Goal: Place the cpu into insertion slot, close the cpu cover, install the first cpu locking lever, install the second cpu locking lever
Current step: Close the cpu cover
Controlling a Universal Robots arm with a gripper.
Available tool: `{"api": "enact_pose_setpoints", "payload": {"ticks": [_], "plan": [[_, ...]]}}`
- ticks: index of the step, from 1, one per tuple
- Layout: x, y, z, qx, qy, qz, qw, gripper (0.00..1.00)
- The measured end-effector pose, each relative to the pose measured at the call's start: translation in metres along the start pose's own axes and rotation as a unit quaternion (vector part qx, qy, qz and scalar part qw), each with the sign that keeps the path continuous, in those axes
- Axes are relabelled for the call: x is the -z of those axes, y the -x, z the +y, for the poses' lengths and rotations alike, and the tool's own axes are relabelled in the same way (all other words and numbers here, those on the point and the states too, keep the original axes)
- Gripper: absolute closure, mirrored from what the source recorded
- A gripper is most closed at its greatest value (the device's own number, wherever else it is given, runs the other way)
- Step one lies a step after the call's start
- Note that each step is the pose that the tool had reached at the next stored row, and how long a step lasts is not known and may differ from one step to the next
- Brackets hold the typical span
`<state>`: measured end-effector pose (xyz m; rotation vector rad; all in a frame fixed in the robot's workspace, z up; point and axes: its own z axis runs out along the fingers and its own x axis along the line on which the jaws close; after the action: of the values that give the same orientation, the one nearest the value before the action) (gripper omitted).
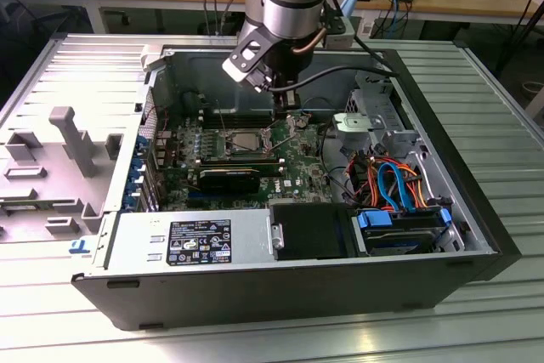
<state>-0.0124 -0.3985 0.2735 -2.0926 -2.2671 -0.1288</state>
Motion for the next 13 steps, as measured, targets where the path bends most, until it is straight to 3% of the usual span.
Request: {"api": "enact_pose_setpoints", "payload": {"ticks": [13], "plan": [[-0.0008, 0.0009, 0.0066, 0.000, -0.0002, 0.0000, 1.0000, 0.89]]}}
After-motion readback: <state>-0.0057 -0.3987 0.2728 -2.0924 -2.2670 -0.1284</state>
